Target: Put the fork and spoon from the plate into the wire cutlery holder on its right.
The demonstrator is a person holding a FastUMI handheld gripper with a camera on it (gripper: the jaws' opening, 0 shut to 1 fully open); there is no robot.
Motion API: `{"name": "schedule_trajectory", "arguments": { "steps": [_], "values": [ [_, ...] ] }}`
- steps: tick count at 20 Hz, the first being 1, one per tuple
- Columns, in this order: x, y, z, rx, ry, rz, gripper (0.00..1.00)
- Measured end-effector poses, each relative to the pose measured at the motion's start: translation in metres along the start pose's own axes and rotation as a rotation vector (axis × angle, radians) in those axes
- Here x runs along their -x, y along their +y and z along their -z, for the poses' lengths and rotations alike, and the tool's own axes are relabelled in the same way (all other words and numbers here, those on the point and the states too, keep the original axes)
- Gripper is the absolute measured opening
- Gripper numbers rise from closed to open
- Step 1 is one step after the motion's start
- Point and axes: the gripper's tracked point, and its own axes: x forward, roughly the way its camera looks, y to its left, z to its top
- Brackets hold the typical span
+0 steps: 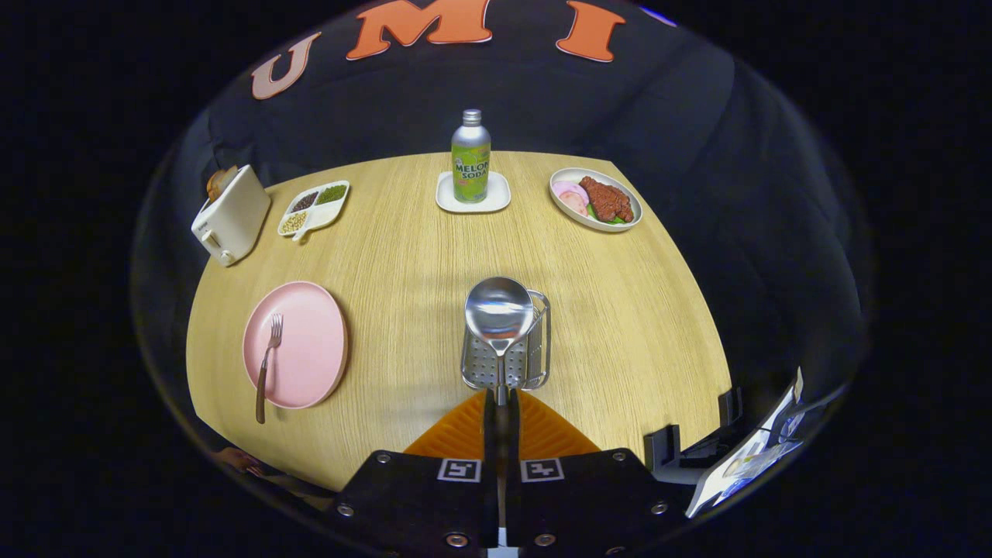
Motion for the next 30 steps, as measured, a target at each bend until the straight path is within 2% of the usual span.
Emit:
{"name": "schedule_trajectory", "arguments": {
  "steps": [4,12,16,22,27,30],
  "values": [
    [-0.005,-0.013,0.000,0.065,0.075,0.018,0.04],
    [-0.016,-0.014,0.013,0.155,0.279,-0.002,0.06],
    [-0.026,-0.006,0.007,0.183,0.308,-0.014,0.07],
    [-0.031,0.000,-0.022,0.138,0.204,-0.030,0.12],
    [-0.009,0.017,-0.083,0.115,-0.110,-0.042,0.16],
    [0.013,0.034,-0.107,0.092,-0.243,-0.072,0.20]
  ]
}}
